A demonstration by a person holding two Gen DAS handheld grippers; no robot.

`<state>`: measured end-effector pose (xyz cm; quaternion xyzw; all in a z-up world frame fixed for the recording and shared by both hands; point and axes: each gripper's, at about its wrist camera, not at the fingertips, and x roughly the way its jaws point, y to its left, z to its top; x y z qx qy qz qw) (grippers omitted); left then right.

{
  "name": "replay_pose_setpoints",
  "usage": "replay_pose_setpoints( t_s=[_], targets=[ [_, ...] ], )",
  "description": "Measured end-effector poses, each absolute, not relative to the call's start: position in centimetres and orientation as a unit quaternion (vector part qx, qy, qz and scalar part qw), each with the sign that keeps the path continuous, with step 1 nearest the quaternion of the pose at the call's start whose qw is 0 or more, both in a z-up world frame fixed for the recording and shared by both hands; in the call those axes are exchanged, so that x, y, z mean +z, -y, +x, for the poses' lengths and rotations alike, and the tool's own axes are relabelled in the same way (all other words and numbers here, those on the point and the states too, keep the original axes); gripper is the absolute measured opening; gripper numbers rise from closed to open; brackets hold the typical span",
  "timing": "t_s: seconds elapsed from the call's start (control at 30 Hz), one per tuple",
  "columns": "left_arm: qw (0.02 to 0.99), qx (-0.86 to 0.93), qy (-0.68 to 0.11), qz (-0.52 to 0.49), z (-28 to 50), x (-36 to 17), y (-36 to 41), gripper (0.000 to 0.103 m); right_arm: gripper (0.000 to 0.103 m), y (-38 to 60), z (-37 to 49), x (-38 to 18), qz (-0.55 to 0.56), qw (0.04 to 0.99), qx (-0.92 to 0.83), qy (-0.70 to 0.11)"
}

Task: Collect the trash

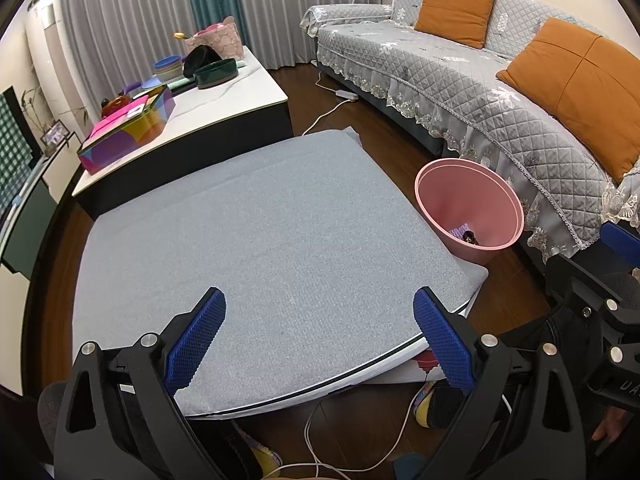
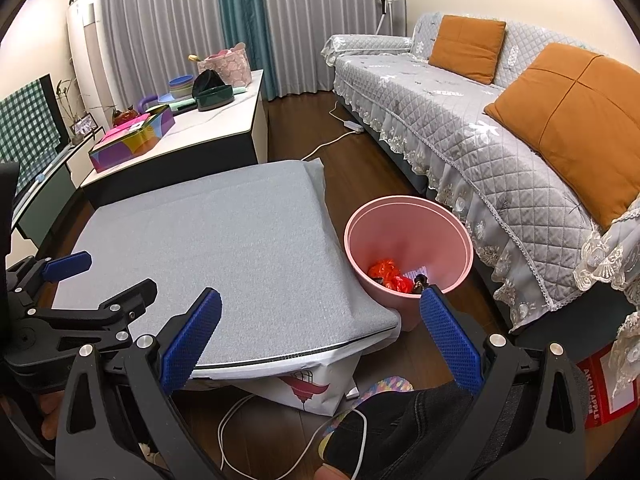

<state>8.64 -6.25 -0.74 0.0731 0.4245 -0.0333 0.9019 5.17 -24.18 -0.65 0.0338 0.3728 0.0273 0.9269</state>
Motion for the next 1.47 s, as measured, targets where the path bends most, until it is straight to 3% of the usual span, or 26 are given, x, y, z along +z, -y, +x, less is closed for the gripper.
replay_pose_setpoints(
  t_s=[1.47],
  targets=[
    [0.902, -0.034, -0.423, 0.077, 8.51, -0.72, 5.8, 0.092, 0.098, 24.39, 5.02, -0.23, 0.034, 0.926, 0.027, -0.374]
  ],
)
